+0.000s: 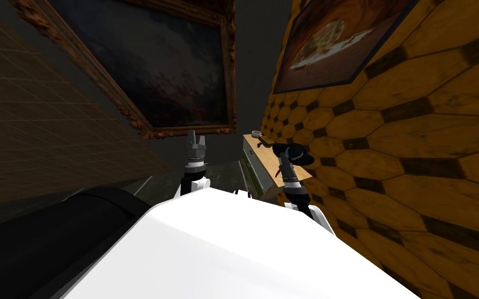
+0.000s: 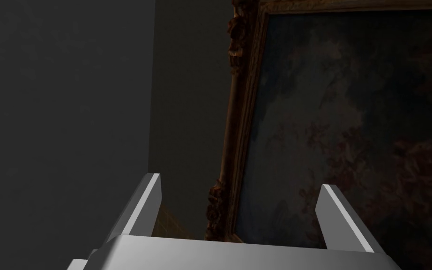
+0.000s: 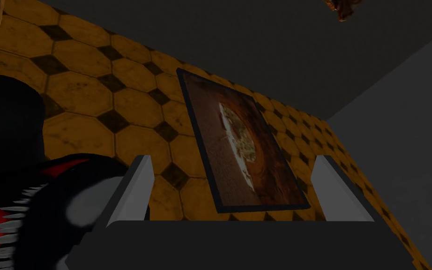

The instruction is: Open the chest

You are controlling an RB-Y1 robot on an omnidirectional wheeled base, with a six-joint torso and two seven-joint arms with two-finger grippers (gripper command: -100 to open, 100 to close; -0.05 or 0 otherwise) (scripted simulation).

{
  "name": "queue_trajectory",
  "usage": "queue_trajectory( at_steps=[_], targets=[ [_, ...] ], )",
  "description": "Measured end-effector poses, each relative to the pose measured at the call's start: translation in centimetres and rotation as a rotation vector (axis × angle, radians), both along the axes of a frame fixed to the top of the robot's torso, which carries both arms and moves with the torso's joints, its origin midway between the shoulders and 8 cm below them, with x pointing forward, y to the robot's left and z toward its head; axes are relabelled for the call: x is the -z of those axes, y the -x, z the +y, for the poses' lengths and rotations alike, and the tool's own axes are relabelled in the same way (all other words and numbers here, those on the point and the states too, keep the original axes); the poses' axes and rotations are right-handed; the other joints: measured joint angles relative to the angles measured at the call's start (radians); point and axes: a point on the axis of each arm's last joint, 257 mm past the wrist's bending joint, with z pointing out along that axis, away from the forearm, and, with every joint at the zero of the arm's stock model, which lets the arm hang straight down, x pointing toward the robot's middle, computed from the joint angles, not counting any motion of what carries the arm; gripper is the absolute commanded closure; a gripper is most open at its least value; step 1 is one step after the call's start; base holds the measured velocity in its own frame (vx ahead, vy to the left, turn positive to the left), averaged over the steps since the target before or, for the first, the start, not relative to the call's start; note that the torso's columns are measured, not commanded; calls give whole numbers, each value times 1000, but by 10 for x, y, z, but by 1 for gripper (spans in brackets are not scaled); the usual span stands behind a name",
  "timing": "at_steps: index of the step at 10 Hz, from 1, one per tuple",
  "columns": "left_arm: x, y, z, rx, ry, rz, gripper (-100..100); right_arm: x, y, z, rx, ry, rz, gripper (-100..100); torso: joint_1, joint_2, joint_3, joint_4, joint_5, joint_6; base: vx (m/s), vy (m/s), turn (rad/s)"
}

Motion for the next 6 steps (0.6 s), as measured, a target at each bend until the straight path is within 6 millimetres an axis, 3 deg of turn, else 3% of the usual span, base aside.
queue_trajectory(
  at_steps=[2, 4, 6],
  targets=[
    [0, 0, 0, 0, 0, 0, 0, 0, 0, 0, -1, 1, 0, -100, 1, 1, 1, 0, 0, 0, 10, 34, 64],
    [0, 0, 0, 0, 0, 0, 0, 19, -5, 3, 4, 69, 38, -100, 2, -2, -1, 0, 0, -1, 125, 75, 312],
    [0, 0, 0, 0, 0, 0, 0, 43, -11, 4, 11, 151, 82, -100, -1, -2, -2, -1, 0, 1, 123, 57, 110]
  ],
)
